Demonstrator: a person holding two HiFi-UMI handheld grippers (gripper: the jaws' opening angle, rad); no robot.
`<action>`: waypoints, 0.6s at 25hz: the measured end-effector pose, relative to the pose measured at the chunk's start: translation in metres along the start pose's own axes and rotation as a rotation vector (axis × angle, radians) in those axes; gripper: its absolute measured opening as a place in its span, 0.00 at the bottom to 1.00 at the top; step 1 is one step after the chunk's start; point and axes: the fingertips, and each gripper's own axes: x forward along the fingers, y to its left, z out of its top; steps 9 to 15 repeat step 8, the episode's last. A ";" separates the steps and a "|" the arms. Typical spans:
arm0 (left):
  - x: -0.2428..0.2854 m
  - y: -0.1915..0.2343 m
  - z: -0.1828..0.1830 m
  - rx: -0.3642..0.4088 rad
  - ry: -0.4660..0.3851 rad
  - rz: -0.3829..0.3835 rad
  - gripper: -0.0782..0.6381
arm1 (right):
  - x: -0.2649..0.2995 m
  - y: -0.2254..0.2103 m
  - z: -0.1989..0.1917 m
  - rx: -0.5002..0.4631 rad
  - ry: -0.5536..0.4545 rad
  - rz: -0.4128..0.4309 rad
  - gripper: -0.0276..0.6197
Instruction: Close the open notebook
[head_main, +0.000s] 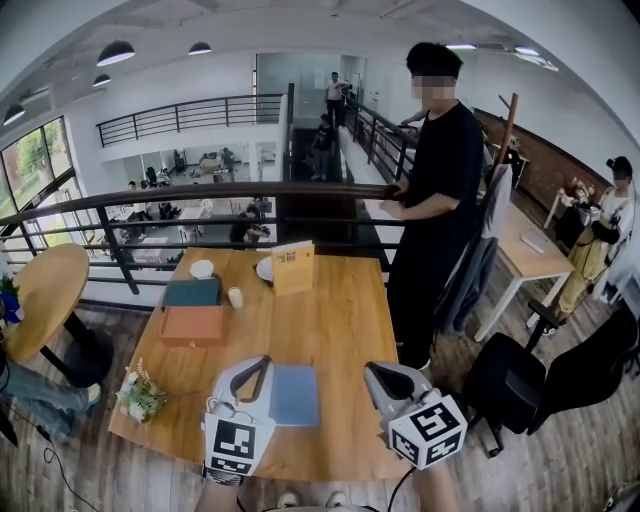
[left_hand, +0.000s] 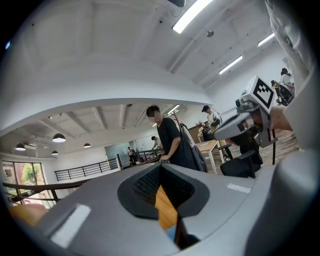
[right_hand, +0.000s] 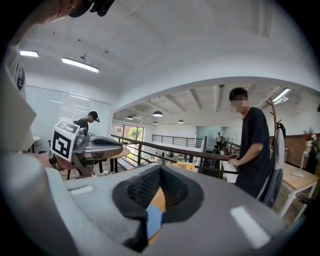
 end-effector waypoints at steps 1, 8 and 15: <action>0.000 0.000 0.000 0.000 -0.001 -0.002 0.12 | 0.001 0.000 0.000 -0.001 0.001 0.000 0.05; 0.002 0.003 -0.001 0.001 0.004 -0.008 0.12 | 0.005 0.000 0.004 -0.001 0.003 0.004 0.05; 0.002 0.003 -0.001 0.001 0.004 -0.008 0.12 | 0.005 0.000 0.004 -0.001 0.003 0.004 0.05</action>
